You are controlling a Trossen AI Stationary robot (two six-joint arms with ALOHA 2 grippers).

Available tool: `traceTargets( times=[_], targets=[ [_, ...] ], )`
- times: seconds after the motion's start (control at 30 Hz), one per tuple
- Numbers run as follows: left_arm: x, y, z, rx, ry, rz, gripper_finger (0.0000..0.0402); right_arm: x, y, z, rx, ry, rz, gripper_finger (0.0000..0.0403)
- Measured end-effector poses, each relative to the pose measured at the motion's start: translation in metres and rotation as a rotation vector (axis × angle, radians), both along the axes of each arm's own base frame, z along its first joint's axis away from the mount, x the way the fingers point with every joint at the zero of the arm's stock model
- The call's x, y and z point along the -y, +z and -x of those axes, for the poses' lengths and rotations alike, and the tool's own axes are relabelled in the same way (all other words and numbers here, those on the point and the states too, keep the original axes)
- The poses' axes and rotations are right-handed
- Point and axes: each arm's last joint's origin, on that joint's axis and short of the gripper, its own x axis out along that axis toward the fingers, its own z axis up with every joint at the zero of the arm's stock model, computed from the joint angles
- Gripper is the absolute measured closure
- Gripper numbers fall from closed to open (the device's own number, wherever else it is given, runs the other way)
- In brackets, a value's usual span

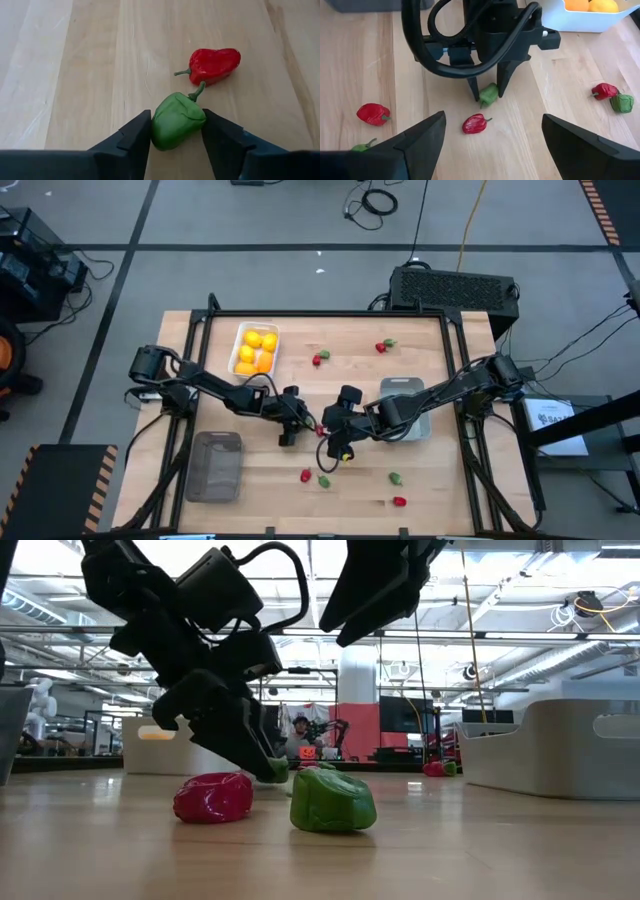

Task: Sort produce into baskets
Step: Put the middle left green chili pepper into the transparent black bin

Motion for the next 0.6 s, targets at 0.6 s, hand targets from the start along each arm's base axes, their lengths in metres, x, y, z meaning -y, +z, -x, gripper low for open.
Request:
traceTargets(
  times=[0.6],
  targets=[
    [0.028, 0.091, 0.042, -0.141, -0.054, 0.223, 0.0244, 0.000, 0.000, 0.000, -0.003, -0.009, -0.006, 0.0083]
  ],
)
